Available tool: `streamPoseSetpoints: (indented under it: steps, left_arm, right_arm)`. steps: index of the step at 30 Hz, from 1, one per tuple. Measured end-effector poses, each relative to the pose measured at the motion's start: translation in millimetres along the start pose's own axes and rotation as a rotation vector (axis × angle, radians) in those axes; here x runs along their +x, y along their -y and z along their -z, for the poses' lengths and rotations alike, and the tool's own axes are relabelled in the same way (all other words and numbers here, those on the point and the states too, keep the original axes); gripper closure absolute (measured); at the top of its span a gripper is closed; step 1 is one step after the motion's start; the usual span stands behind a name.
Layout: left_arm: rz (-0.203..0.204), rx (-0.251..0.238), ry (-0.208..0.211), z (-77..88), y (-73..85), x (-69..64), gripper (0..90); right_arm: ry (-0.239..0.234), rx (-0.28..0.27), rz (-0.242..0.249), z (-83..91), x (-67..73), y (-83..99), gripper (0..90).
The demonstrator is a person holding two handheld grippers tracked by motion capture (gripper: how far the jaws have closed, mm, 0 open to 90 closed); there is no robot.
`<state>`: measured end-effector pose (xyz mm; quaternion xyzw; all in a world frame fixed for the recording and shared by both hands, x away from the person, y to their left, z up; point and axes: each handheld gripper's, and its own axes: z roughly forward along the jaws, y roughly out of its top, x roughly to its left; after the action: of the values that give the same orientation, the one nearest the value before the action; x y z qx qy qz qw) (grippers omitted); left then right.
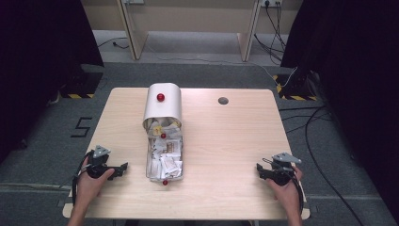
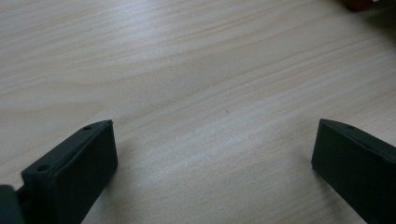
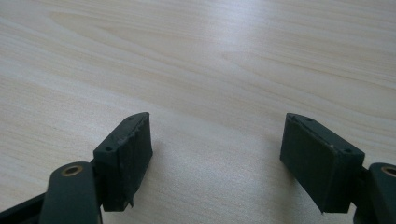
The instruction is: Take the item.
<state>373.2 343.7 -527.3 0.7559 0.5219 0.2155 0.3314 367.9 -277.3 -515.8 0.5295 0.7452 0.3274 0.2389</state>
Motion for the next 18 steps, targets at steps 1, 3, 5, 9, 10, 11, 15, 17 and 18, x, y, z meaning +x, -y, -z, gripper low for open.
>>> streamPoseSetpoints:
  steps: [1, 3, 5, 9, 10, 11, 15, 17, 18]
  left_arm:
    - [0.0, 0.0, 0.0, 0.0, 0.0, 0.0, 0.0]
    - [0.001, 0.0, 0.0, 0.0, 0.0, 0.0, 0.0]
    - [0.0, 0.0, 0.0, 0.1, 0.0, 0.0, 0.0]
    - [0.002, 0.0, -0.001, 0.2, 0.2, 0.0, 0.0]
    - [0.001, 0.002, -0.003, 0.4, 0.2, 0.1, 0.0]
    - [0.001, 0.001, -0.003, 0.4, 0.3, 0.0, 0.0]
    - [0.002, 0.0, -0.004, 0.6, 0.6, 0.1, 0.0]
    - [0.002, 0.0, -0.004, 0.7, 0.6, 0.1, 0.0]
    - [0.002, 0.0, -0.004, 0.7, 0.6, 0.1, 0.0]
  right_arm:
    - [0.0, 0.0, -0.001, -0.1, 0.1, -0.1, 25.6]
    - [-0.001, 0.0, -0.005, -0.3, 0.3, -0.2, 25.6]
    - [0.0, 0.0, 0.0, -0.3, 0.0, -0.2, 25.6]
    - [-0.001, 0.002, -0.01, -0.1, 0.9, -0.1, 25.9]
    - [-0.002, 0.002, -0.009, 0.0, 0.9, -0.1, 26.3]
    - [-0.005, 0.001, -0.005, 0.2, 1.0, 0.0, 27.1]
    - [0.003, -0.006, -0.002, 1.0, 0.7, 0.2, 29.3]
    - [0.001, -0.017, -0.006, 1.6, 1.1, 0.3, 30.1]
    - [0.001, -0.017, -0.006, 1.6, 1.1, 0.3, 30.1]
